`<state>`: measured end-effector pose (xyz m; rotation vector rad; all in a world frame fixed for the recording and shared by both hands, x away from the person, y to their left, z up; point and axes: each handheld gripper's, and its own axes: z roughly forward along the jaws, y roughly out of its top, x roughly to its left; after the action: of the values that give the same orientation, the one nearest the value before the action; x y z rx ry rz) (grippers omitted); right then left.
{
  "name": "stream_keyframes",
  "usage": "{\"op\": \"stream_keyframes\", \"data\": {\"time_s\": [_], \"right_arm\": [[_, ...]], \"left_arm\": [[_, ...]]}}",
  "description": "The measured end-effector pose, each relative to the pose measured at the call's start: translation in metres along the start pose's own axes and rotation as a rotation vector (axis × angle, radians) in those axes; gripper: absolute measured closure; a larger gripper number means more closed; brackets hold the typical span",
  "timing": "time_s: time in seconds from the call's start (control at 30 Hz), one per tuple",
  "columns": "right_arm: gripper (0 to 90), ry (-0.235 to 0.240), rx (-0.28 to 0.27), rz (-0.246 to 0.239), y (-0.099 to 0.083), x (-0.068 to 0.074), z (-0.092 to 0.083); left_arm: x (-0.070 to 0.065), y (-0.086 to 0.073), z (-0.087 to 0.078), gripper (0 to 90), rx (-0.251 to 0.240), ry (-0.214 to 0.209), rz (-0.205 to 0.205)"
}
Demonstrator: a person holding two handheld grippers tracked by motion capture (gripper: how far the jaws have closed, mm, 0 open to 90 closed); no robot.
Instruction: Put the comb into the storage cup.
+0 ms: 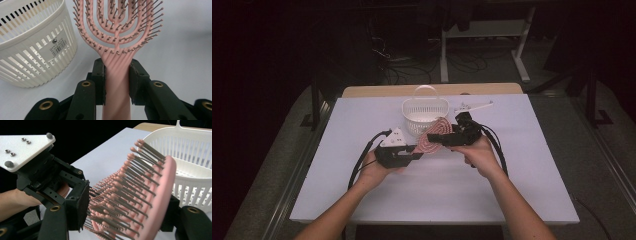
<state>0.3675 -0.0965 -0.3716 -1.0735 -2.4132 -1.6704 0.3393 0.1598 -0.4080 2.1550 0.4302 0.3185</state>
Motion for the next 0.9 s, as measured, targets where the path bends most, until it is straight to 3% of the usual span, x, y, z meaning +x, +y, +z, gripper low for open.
{"op": "stream_keyframes", "data": {"time_s": [0.9], "right_arm": [[58.1, 0.003, -0.012, 0.0, 0.0003, 0.0017, -0.0003]], "left_arm": [[0.0007, -0.0024, 0.0055, 70.7, 0.013, 0.023, 0.033]]}}
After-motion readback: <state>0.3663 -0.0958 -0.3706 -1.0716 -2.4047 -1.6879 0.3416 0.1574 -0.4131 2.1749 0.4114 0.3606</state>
